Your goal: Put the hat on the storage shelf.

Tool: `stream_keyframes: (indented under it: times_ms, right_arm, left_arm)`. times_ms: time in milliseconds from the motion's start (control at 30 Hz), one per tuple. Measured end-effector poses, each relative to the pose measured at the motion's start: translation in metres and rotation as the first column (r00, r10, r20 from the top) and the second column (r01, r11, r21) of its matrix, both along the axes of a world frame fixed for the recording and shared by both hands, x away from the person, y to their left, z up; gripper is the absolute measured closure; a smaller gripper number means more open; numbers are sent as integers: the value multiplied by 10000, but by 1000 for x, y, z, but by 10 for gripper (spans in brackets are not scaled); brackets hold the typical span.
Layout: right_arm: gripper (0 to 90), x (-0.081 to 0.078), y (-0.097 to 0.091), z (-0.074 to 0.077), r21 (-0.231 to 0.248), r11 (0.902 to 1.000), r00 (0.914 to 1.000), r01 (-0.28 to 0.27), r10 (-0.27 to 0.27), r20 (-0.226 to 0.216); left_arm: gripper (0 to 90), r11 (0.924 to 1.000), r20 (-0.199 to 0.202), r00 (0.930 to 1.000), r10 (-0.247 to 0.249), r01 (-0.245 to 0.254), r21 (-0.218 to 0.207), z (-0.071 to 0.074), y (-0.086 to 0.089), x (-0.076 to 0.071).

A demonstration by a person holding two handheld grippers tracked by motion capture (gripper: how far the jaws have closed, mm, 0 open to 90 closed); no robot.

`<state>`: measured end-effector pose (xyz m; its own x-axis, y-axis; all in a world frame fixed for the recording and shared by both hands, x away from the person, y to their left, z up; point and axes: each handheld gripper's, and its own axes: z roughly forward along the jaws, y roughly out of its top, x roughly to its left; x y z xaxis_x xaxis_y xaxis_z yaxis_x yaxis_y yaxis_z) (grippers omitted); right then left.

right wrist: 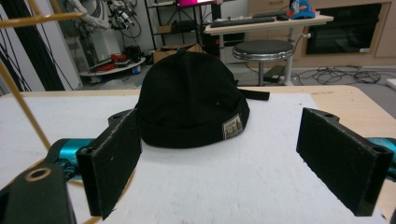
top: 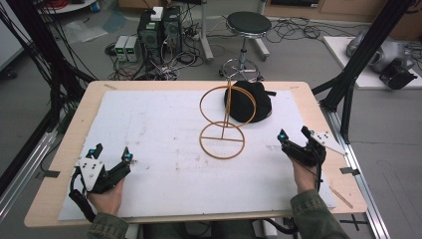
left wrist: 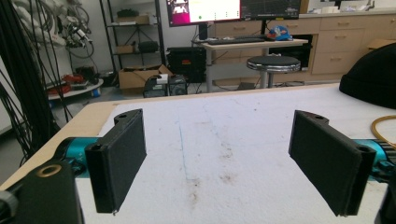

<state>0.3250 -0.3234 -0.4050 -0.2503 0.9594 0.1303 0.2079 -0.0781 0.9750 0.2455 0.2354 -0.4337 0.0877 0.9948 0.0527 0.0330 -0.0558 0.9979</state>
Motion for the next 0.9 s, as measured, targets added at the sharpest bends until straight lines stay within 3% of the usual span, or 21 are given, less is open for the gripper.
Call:
stream_keyframes:
  times_ms: [167,433,700,900]
  right_arm:
    - [133,19,-1,10,-89,10000,9999,-21,19,-155]
    - [133,33,5,22,-308,9995,9999,-13,9,-146]
    - [130,61,11,32,-590,9982,9992,-140,117,-388]
    - [128,89,25,40,-796,9956,9940,-504,422,-1011]
  left_arm:
    - [192,10000,17,10000,-85,85,-52,0,1,-3]
    - [190,9995,31,9999,151,-150,-275,1,8,-8]
    - [190,9998,17,9999,117,-117,-144,1,7,-8]
    - [191,9994,116,9997,199,-195,-290,1,9,-10]
